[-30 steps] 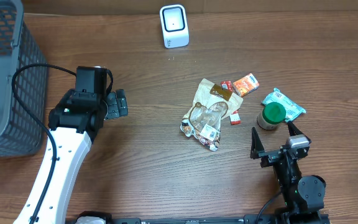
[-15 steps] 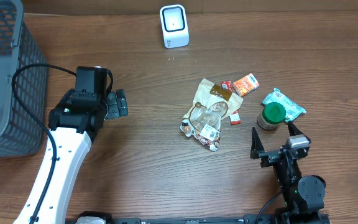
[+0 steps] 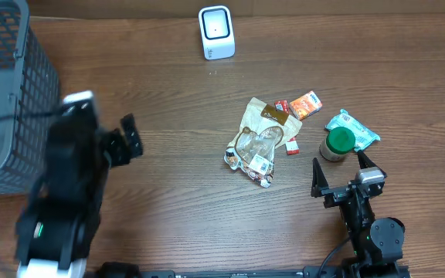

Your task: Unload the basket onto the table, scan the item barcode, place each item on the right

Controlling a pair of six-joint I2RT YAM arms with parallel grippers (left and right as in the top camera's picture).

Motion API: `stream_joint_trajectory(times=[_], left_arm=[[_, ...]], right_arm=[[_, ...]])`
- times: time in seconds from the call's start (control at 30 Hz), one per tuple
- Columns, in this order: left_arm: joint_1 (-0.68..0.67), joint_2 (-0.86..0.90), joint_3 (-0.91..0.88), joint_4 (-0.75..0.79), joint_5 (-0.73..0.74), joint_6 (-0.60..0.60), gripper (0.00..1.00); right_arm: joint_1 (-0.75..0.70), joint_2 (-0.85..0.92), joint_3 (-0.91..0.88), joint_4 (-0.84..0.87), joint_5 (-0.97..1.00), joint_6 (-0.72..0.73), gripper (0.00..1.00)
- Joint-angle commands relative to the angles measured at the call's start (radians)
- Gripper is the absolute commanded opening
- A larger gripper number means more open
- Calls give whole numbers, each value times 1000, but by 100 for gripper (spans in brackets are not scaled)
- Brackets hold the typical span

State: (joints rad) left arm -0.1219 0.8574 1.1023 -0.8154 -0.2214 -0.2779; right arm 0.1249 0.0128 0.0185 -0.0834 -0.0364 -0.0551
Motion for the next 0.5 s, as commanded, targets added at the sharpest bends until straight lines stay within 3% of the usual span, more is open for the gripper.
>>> stream_joint_trajectory(times=[0.0,0.23,0.47], left_arm=[[6,-74,1,4,-6,12,100],[6,-203,-91,3,-6,12,100],[6,-446,-330,12,-23,12,100]], right_arm=[[3,-10,-11,1,13,5,100],[3,-10,-11,2,13,5,100],[3,-10,-11,1,13,5,100]])
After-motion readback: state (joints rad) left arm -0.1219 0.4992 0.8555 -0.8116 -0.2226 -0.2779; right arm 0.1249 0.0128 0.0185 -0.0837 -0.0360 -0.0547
